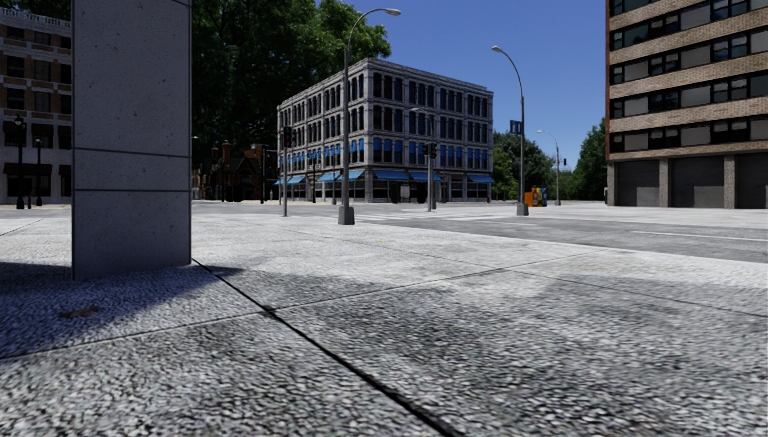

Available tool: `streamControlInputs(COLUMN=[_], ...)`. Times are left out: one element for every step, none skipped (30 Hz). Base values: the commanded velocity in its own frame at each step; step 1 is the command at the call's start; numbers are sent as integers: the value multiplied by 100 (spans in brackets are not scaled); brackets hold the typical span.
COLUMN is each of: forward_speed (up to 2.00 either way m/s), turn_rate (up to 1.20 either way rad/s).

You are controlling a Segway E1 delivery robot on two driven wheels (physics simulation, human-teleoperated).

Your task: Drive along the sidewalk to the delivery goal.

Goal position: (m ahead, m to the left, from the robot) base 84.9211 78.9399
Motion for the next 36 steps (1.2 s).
streamControlInputs(forward_speed=[0,0,0,0,0,0,0,0,0,23,0,0,0,0,0,0,48,200,200,200,200,200,200,199,196,196,195,195,195,195,195,196,196,196,200,200], turn_rate=[0,0,0,0,0,0,0,0,0,0,0,0,0,0,0,0,0,0,0,0,0,0,0,0,0,0,0,0,0,0,0,0,0,0,0,0])
